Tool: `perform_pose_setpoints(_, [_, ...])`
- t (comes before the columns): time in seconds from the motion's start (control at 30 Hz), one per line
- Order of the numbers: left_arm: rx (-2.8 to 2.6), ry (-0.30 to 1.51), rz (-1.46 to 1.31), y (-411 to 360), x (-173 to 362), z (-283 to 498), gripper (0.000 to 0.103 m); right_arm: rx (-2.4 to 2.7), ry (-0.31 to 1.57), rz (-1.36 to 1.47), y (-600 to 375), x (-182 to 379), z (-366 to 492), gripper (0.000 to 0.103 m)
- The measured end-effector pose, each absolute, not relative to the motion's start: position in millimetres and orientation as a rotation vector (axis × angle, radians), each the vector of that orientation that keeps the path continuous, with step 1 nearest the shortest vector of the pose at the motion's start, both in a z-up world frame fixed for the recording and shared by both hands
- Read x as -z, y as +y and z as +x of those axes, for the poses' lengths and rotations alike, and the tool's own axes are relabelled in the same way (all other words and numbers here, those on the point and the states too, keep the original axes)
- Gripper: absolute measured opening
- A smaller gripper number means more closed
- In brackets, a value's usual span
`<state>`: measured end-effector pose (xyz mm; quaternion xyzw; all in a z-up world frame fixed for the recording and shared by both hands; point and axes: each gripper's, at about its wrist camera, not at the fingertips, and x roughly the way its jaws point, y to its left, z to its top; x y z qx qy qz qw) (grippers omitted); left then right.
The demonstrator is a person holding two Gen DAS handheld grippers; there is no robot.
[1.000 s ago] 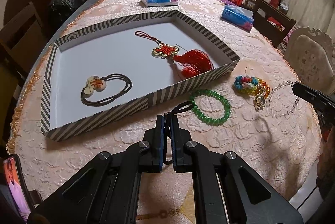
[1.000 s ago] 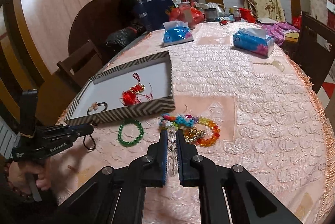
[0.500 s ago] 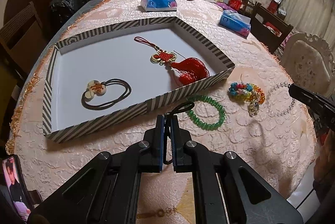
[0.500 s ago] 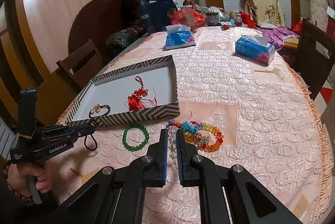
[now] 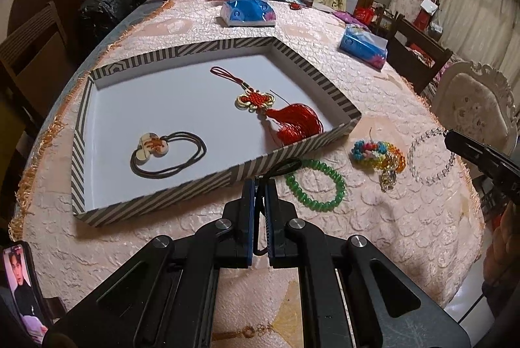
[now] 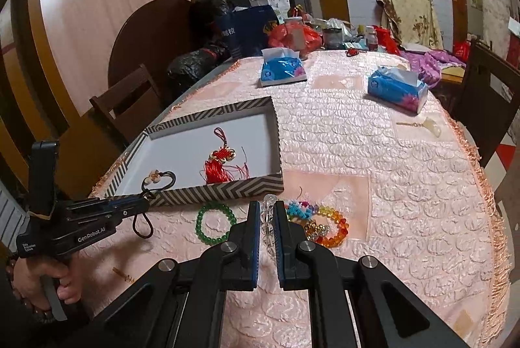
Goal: Organize jewelry
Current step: 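Close the right tool on the clear crystal bead bracelet while the left holds the black cord, then carry the black cord and crystal bracelet over the striped box with both tools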
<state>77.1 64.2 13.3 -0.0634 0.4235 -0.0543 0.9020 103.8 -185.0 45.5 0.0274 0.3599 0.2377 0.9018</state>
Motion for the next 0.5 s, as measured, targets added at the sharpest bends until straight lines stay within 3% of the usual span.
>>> perform_pose_setpoints(0.5, [0.006,0.832,-0.19,129,-48,126,0.004,-0.559,0.743,0.086,-151,-64,149,0.007])
